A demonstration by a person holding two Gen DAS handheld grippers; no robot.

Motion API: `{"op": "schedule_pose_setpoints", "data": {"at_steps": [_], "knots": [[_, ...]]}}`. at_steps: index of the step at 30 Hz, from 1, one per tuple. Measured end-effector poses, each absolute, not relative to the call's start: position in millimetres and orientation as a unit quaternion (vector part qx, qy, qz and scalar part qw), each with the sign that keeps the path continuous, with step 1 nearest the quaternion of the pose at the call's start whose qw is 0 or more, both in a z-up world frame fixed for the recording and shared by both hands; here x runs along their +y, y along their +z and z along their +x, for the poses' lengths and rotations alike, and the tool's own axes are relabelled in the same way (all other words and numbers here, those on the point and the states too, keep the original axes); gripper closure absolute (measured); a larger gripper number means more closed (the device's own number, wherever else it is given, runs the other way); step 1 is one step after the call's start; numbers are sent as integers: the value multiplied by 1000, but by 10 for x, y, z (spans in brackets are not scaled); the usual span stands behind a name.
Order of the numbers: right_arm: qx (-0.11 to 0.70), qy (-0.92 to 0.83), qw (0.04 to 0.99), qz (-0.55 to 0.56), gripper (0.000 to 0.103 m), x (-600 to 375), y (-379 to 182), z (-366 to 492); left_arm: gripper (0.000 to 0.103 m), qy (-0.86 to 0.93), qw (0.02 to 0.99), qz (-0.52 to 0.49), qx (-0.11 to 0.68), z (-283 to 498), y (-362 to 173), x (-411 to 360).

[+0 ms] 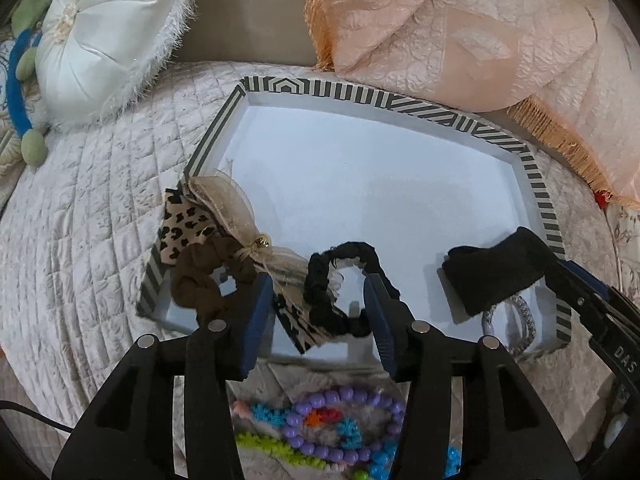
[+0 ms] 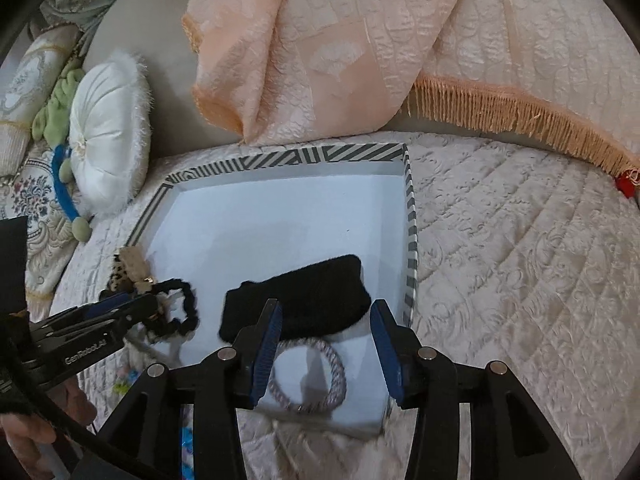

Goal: Organize jewelry

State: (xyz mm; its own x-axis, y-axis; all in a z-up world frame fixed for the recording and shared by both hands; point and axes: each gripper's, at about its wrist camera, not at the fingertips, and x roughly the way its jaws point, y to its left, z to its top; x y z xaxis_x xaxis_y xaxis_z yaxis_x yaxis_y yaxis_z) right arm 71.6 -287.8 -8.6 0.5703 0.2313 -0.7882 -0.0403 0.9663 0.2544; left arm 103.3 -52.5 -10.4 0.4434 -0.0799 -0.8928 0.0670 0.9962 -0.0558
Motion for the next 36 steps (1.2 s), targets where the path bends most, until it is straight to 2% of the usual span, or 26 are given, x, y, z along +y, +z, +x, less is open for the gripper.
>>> {"op": "schedule_pose_setpoints", "data": {"at_steps": [5,10,36], "knots": [[447,86,884,108,58,-2807,42,516,56,-38,857,6,513,822,37,-505],[443,89,886,106,49,-2669,119,288,56,-33,866,12,499,635,160,-511],[416,88,900,92,41,-2360,438,-677,56,-24,893,20,449,-361,571,-347]]}}
